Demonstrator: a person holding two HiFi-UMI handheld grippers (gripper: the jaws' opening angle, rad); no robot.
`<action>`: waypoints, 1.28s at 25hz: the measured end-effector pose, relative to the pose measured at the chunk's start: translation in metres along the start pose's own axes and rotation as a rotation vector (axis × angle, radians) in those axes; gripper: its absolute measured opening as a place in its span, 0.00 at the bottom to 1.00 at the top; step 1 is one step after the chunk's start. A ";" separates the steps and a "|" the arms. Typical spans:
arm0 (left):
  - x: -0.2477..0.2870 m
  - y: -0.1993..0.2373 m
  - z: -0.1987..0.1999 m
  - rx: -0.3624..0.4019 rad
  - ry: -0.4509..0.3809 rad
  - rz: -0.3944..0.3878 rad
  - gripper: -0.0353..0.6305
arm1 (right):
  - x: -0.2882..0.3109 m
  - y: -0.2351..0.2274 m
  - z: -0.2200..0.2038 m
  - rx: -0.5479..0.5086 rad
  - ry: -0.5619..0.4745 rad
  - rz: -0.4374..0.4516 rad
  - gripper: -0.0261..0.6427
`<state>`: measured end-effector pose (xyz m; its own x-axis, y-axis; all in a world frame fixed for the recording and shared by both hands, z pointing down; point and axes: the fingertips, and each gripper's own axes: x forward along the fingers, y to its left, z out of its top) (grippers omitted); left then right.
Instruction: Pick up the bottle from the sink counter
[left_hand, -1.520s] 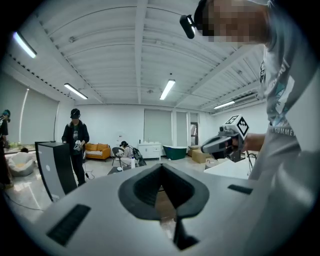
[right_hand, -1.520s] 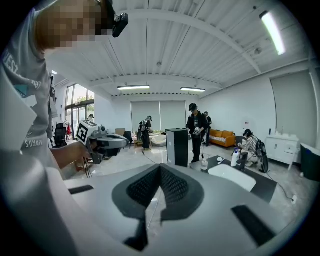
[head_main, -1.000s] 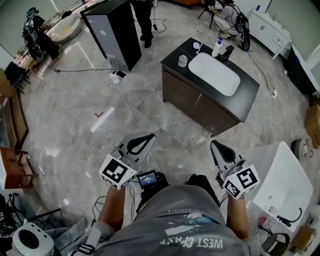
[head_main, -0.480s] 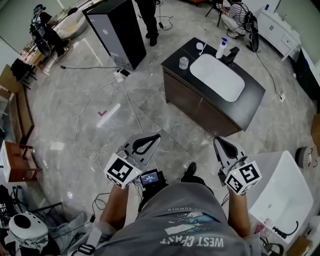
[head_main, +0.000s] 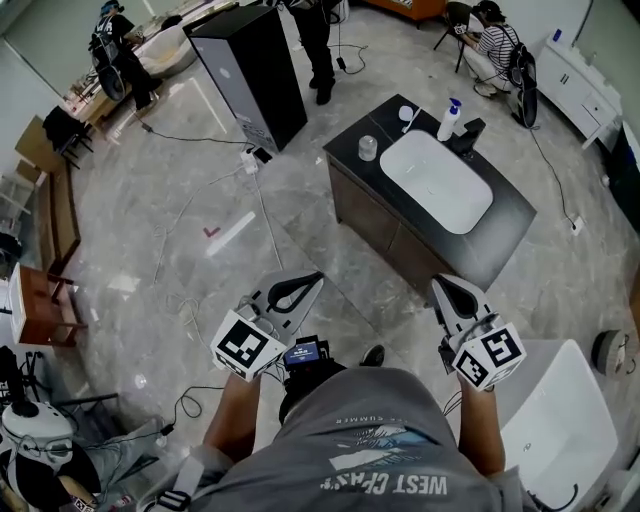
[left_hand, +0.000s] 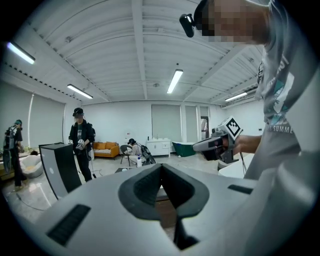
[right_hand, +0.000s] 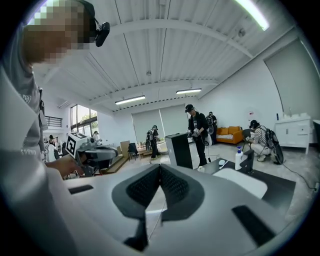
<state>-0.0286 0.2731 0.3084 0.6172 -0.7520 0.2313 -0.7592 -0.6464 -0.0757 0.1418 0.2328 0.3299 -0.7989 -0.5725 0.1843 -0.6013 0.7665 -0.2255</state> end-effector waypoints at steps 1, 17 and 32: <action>0.002 -0.001 0.002 0.001 -0.002 0.009 0.06 | -0.002 -0.005 0.001 0.002 -0.002 0.004 0.04; 0.111 0.068 0.006 0.079 0.017 -0.168 0.06 | 0.019 -0.076 0.001 0.062 0.003 -0.193 0.04; 0.116 0.182 -0.011 0.037 -0.005 -0.272 0.06 | 0.108 -0.060 0.037 0.051 -0.016 -0.333 0.04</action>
<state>-0.0971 0.0695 0.3319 0.7982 -0.5509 0.2436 -0.5577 -0.8287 -0.0468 0.0911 0.1147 0.3282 -0.5584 -0.7938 0.2411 -0.8288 0.5213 -0.2032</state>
